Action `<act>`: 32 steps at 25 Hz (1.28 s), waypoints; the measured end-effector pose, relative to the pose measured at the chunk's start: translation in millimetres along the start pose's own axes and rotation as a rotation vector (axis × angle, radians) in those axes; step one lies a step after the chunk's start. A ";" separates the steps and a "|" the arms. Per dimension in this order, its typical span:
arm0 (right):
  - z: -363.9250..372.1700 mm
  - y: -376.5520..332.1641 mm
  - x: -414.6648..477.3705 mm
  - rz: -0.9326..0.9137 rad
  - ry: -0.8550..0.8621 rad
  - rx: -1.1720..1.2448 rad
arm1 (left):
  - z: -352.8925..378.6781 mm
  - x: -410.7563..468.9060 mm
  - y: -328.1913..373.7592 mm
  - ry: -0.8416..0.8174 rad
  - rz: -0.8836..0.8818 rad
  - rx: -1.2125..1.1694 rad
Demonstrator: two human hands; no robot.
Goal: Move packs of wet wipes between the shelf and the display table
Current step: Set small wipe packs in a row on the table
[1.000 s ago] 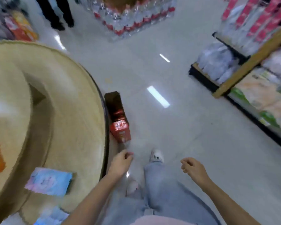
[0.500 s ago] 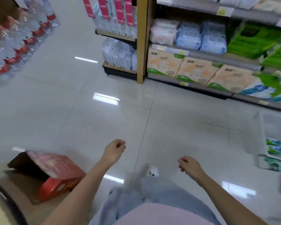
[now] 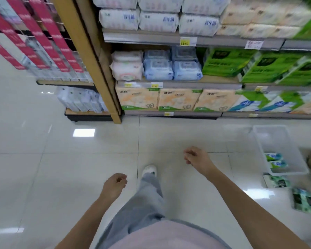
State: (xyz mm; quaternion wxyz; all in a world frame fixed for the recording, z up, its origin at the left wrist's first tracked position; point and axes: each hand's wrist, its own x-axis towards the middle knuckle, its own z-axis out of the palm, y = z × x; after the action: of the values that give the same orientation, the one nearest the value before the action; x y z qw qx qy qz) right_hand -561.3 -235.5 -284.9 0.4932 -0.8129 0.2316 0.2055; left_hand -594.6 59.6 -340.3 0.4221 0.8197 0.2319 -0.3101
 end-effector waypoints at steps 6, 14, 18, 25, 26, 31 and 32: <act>-66.3 -21.7 62.9 0.145 0.155 0.105 | -19.6 86.8 180.3 -0.073 0.239 0.054; -155.6 -72.4 164.5 0.042 0.238 0.174 | -3.9 133.9 391.9 -0.071 0.586 -0.035; -228.7 -146.0 216.0 -0.226 0.242 0.188 | 1.1 122.4 494.8 -0.029 0.736 -0.167; -346.2 -314.0 261.4 -0.747 0.384 0.221 | -37.6 93.6 661.8 0.237 1.147 -0.355; -356.0 -336.1 265.0 -0.806 0.397 0.258 | -47.3 95.4 686.9 0.290 1.185 -0.376; -377.5 -409.7 282.1 -0.921 0.430 0.451 | -81.0 129.0 797.8 0.560 1.106 -0.223; -377.7 -416.8 285.5 -0.921 0.427 0.454 | -83.7 138.9 812.4 0.620 1.053 -0.122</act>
State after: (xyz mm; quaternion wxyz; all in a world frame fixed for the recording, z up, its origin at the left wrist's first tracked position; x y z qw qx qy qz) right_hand -49.3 -454.7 11.1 0.6372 -0.7269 -0.0145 -0.2556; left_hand 50.4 -289.6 44.9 0.4777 0.8505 -0.0749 0.2071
